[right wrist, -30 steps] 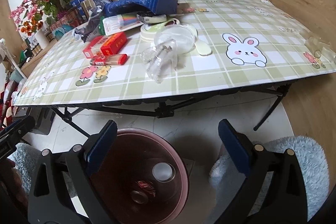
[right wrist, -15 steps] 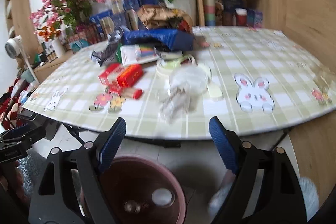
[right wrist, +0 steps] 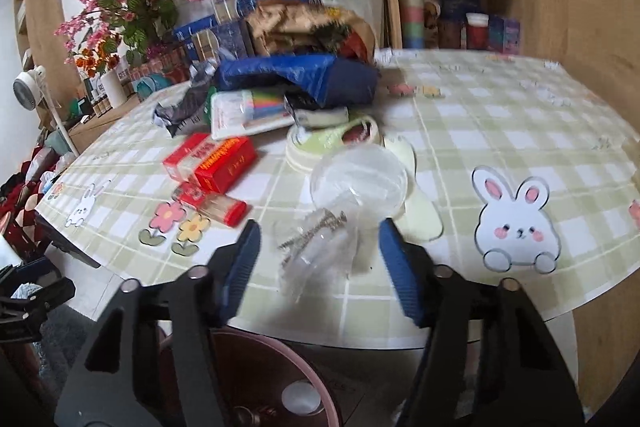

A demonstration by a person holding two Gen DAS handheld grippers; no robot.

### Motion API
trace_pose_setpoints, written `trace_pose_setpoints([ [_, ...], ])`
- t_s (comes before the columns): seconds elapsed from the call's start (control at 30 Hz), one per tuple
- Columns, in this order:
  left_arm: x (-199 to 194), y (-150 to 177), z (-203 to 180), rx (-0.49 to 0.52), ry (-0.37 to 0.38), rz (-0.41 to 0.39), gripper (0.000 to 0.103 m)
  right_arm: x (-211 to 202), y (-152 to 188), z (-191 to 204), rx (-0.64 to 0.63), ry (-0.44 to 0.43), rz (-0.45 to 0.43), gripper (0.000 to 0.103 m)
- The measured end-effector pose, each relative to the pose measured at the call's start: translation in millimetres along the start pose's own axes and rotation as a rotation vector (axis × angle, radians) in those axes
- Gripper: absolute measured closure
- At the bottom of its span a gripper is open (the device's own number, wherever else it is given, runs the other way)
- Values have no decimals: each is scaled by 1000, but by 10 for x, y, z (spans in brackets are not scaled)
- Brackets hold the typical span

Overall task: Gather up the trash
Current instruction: 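Grasp the clear plastic bag with the right gripper, then grasp the red cigarette box with the left gripper while the right gripper holds the plastic bag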

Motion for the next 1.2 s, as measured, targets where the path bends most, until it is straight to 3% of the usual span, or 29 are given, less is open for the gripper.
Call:
trace_pose_setpoints([
  [0.07,19,10,2,4,-5,4,6,33,27,16,21,-28,13,59],
  [0.3,17,-62,-23,12,-7,-1,6,-90,-23,103,-6,-40,-20,81],
  [0.6,30,-623,-506,84,112,-37,6,-169,-76,139,26,-97,-40,83],
  [0.77,365,-902,-1037,170,214,26,6,-186,-102,78,62,-107,-45,83],
  [0.93,762,-1023,-1342,230,212,90,6,-186,-111,9,91,-107,-44,83],
  [1.2,1260,-1135,-1371,186,135,186,6,-197,-124,-12,106,-118,-48,83],
])
Point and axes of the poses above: each gripper's, at about its wrist camera, not at the fingertips, and x roughly the way its jaws point, z to its left, y to its underside, the point moved 10 cm from there along x, roughly the way its jaws point, and after that the axes turned 5 degrees about -z, right-handed, at the moved point
